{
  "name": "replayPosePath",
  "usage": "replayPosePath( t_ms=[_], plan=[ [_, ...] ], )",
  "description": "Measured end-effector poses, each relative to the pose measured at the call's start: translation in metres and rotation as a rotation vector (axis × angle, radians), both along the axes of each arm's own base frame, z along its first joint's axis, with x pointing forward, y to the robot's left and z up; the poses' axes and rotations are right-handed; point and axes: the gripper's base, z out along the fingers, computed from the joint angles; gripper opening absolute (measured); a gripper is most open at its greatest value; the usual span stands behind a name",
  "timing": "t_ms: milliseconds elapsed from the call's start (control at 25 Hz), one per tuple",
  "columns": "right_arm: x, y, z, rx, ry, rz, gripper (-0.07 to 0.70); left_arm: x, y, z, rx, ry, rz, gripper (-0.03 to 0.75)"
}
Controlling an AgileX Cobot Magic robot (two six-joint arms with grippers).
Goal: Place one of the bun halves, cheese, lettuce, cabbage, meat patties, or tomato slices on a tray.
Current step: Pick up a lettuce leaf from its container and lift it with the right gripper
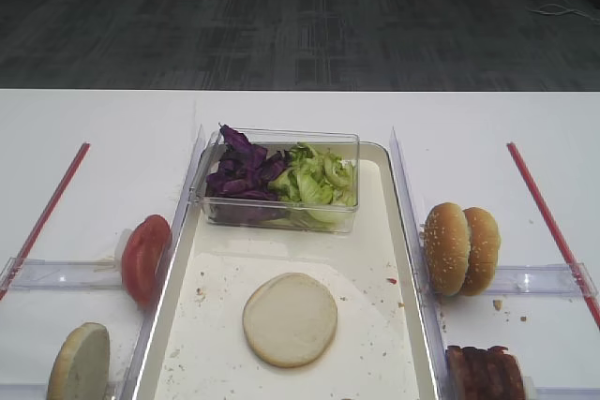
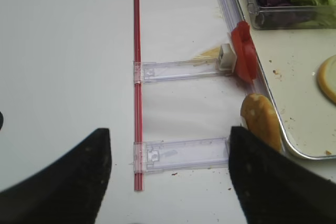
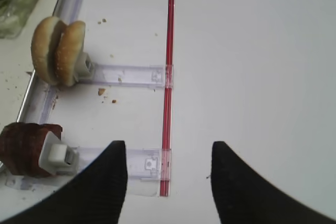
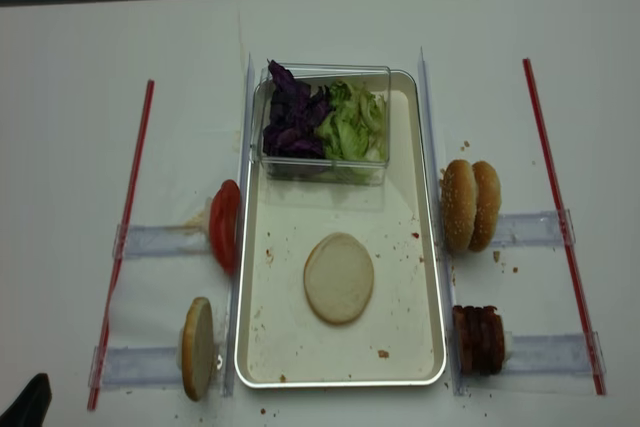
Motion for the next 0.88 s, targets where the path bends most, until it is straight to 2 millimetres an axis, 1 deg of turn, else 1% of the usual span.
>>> replayPosePath(
  t_ms=[240,480,720,880],
  plan=[
    [0.031,0.003,-0.006,-0.020,0.212,0.001,0.410,0.000,0.000,0.000,0.000,0.000,0.000,0.474],
    [0.061,0.008,-0.019,-0.038,0.421,0.013,0.410,0.000,0.000,0.000,0.000,0.000,0.000,0.474],
    [0.082,0.011,-0.035,-0.047,0.587,0.021,0.410,0.000,0.000,0.000,0.000,0.000,0.000,0.474],
    [0.093,0.014,-0.044,-0.042,0.670,0.043,0.410,0.000,0.000,0.000,0.000,0.000,0.000,0.474]
  ],
)
